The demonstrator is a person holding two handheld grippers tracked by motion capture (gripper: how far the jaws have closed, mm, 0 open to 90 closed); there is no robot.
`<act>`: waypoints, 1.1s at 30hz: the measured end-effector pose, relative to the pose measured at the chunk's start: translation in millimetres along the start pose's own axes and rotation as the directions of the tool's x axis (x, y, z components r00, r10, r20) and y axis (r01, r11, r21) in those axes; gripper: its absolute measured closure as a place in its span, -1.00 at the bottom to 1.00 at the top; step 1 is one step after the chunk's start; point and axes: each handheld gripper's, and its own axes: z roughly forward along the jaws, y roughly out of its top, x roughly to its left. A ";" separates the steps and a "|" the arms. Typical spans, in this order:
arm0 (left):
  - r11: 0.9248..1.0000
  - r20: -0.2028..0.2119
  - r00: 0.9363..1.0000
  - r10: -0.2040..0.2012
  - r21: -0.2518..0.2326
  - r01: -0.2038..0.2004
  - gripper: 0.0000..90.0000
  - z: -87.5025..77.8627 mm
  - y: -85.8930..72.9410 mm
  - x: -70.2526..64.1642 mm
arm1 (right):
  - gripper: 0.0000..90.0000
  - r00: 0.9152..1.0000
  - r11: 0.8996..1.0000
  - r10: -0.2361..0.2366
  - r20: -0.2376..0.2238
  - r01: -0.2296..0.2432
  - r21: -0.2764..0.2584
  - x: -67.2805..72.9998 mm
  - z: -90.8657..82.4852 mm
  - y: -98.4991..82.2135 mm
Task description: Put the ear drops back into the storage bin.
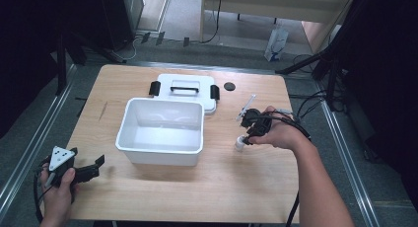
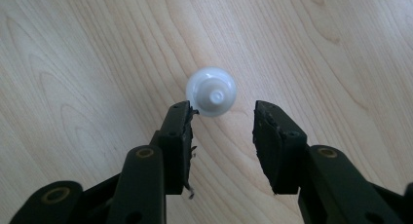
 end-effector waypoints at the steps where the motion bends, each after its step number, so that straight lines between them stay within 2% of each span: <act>1: 1.000 -0.001 1.000 0.000 0.000 0.000 -0.93 -0.1 0.0 -0.1 | 0.37 1.000 1.000 -0.004 -0.007 0.004 0.008 1.6 2.9 3.4; 3: 1.000 -0.001 1.000 0.000 0.000 0.000 -0.93 -0.1 0.0 -0.1 | 0.41 1.000 1.000 -0.014 -0.019 0.014 0.017 3.0 6.2 6.6; 14: 1.000 0.003 1.000 -0.001 0.002 0.001 -0.93 -0.3 0.1 0.4 | 0.52 1.000 0.999 -0.008 -0.016 0.009 0.031 3.9 15.1 14.9; 18: 1.000 0.003 1.000 -0.003 0.001 0.003 -0.93 -0.1 0.1 0.4 | 0.59 1.000 1.000 -0.001 -0.030 0.002 0.030 2.8 17.0 16.4; 27: 1.000 0.005 1.000 -0.006 -0.001 0.006 -0.93 0.4 0.4 0.8 | 0.60 0.997 0.998 -0.043 -0.062 0.045 0.034 3.6 15.4 16.4; 33: 1.000 0.003 1.000 -0.014 -0.006 0.014 -0.93 -0.1 0.2 2.0 | 0.60 0.996 0.997 -0.071 -0.059 0.073 0.027 4.8 3.5 18.3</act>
